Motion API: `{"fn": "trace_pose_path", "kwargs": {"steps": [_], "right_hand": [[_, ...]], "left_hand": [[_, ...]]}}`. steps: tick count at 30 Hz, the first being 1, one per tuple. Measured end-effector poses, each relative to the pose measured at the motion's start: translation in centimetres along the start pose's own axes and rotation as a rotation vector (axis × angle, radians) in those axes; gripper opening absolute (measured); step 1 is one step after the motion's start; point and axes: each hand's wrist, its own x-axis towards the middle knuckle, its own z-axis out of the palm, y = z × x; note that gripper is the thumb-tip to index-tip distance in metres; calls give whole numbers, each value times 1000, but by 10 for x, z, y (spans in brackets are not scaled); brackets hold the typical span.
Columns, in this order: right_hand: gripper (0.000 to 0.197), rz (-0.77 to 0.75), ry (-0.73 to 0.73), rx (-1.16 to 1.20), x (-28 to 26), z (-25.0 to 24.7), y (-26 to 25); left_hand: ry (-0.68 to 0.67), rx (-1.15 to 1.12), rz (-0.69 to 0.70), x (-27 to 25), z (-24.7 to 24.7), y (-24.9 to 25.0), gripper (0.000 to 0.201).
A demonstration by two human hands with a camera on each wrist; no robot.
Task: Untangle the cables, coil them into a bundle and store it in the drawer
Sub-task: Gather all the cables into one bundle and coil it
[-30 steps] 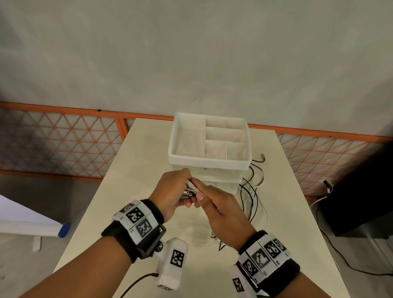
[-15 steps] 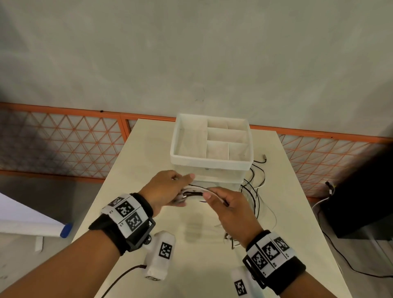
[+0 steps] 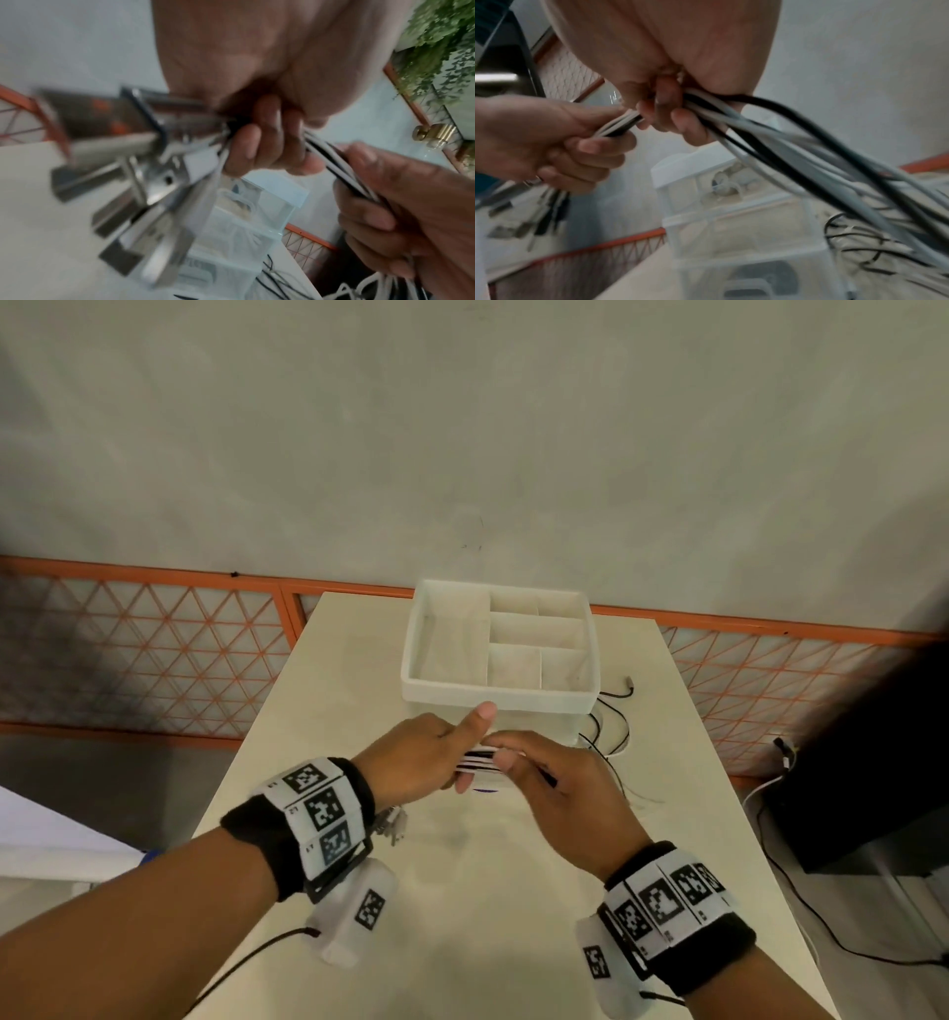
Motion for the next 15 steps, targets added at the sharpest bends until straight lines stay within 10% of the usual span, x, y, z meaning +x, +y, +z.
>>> {"fn": "trace_pose_path", "kwargs": {"steps": [15], "right_hand": [[41,-10,-154,-398,-16,7,25]], "left_hand": [[-17,137,-53,-3,-4,-14,62]]}}
